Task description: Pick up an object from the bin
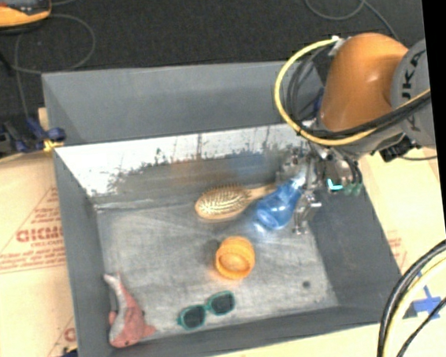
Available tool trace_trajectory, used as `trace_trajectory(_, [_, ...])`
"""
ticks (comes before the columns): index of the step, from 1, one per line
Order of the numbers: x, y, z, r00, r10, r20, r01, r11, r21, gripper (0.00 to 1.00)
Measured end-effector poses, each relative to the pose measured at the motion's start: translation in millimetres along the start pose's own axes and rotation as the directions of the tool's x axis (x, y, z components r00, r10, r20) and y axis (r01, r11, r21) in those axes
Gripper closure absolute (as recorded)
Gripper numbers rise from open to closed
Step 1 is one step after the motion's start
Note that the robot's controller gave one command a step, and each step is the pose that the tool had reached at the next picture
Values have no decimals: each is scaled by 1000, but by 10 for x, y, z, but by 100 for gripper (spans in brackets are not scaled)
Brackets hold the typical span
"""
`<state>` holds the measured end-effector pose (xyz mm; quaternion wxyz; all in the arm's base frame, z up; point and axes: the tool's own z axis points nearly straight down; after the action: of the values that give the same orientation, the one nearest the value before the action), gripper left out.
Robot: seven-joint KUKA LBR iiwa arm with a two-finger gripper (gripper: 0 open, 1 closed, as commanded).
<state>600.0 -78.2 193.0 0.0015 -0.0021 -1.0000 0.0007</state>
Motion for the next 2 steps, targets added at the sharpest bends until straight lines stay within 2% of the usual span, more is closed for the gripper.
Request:
trace_trajectory(1, [-17, 1, -43, 1000, -1, 8, 1, 1000, 1, 0])
trace_trajectory(2, [-136, 56, 129, 995, -99, 14, 99, 995, 4, 0])
